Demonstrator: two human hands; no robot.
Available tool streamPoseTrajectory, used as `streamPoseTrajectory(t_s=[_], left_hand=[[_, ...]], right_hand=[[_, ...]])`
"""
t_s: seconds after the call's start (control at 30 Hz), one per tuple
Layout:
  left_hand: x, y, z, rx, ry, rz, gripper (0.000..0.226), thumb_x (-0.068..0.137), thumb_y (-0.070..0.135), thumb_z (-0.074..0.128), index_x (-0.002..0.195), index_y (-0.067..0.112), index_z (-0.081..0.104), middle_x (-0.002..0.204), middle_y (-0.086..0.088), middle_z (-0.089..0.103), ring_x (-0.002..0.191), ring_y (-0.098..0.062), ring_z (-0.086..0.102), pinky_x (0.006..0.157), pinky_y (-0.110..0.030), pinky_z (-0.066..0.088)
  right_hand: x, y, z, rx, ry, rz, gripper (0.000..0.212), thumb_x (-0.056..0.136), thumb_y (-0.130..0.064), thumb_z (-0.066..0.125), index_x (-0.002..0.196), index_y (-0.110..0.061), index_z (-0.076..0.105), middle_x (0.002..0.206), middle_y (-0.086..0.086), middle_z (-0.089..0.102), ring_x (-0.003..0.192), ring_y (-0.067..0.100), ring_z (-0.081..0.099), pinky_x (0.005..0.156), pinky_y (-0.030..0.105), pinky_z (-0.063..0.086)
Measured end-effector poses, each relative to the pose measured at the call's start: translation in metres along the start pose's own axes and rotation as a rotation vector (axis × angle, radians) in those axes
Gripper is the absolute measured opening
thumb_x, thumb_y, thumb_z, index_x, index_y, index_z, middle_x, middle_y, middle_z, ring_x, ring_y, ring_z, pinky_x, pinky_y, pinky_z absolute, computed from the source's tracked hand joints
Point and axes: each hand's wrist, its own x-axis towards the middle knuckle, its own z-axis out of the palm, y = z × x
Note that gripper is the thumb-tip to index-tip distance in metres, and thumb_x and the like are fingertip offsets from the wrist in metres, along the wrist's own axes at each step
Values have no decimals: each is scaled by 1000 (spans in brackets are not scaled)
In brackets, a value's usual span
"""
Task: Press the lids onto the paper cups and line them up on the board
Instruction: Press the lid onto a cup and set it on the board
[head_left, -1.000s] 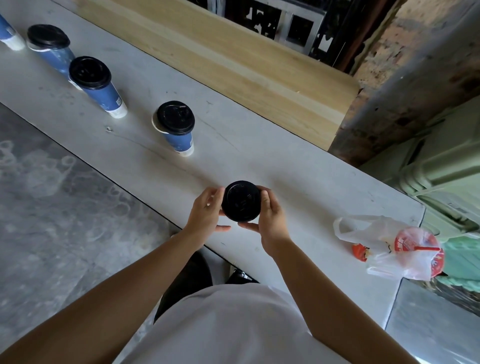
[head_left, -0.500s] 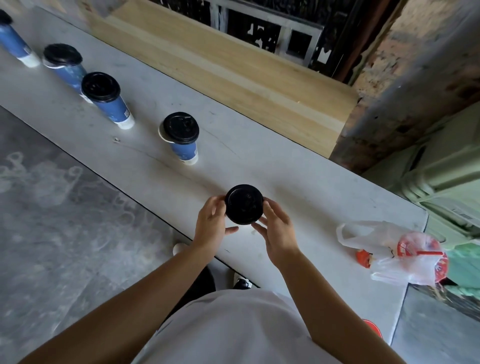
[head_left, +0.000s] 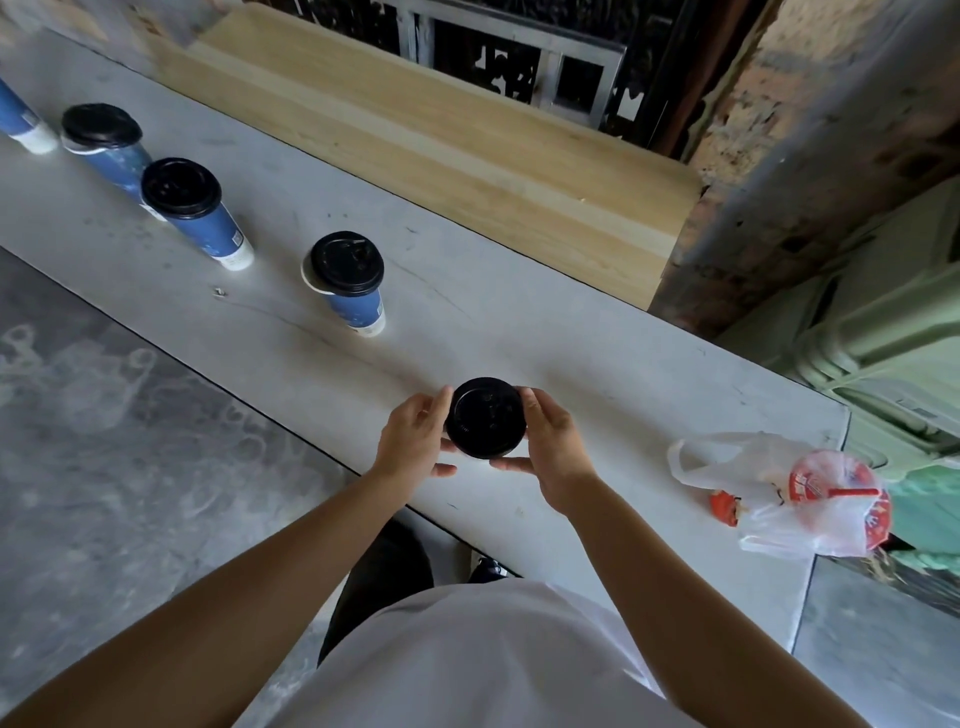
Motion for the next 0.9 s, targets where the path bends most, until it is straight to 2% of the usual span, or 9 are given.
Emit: streamPoseTrajectory(t_s=[0.1, 0.2, 0.4, 0.57, 0.7, 0.77, 0.83, 0.9], left_hand=[[2, -1, -5, 33, -44, 24, 26, 99, 50, 51, 94, 26, 59, 108, -9, 66, 91, -26, 75, 68, -50, 64], [3, 0, -6, 33, -78, 64, 20, 102, 45, 49, 94, 31, 60, 115, -9, 65, 97, -26, 72, 68, -50, 64], [7, -7, 1, 38, -79, 142, 27, 106, 39, 41, 115, 29, 64, 126, -1, 61, 120, -27, 55, 69, -57, 63], [5, -10, 4, -26, -68, 112, 25, 105, 38, 42, 110, 30, 65, 128, -2, 61, 125, -28, 54, 73, -57, 63], [2, -9, 3, -4, -47, 281, 26, 101, 33, 44, 113, 32, 67, 122, 9, 67, 124, -20, 58, 80, -49, 63], [-3, -7, 3, 24, -41, 348, 28, 104, 26, 42, 114, 37, 66, 121, 13, 67, 123, -15, 58, 78, -43, 64], [-5, -6, 1, 33, -72, 378, 37, 107, 18, 39, 118, 39, 66, 124, 10, 65, 123, -14, 57, 75, -38, 65], [-6, -4, -3, 45, -121, 388, 41, 107, 14, 38, 120, 39, 67, 127, 5, 65, 124, -16, 58, 75, -40, 65]], right_hand=[[1, -1, 2, -27, 9, -13, 29, 106, -27, 45, 111, -14, 69, 113, 8, 66, 110, 25, 64, 73, 55, 63], [2, 0, 4, -51, 32, -31, 27, 105, -25, 45, 110, -14, 69, 108, 4, 66, 106, 21, 63, 71, 54, 63], [2, 1, 5, -56, 37, -49, 27, 106, -24, 43, 113, -12, 66, 105, 3, 64, 101, 15, 63, 70, 53, 64], [1, 5, 7, -43, 52, -55, 30, 108, -28, 40, 116, -15, 65, 104, 0, 65, 98, 11, 64, 71, 51, 64], [2, 6, 4, 7, 23, -11, 31, 106, -32, 43, 116, -16, 68, 112, 4, 67, 108, 15, 63, 76, 52, 63], [2, 6, 2, 31, -1, 5, 33, 107, -35, 44, 119, -16, 68, 118, 6, 67, 111, 15, 63, 78, 53, 63], [1, 7, 0, 58, -20, 21, 34, 106, -37, 45, 119, -16, 69, 121, 7, 67, 114, 17, 62, 80, 53, 63], [1, 6, 0, 90, -42, 51, 34, 106, -39, 46, 119, -18, 70, 124, 7, 67, 117, 21, 62, 82, 53, 62]])
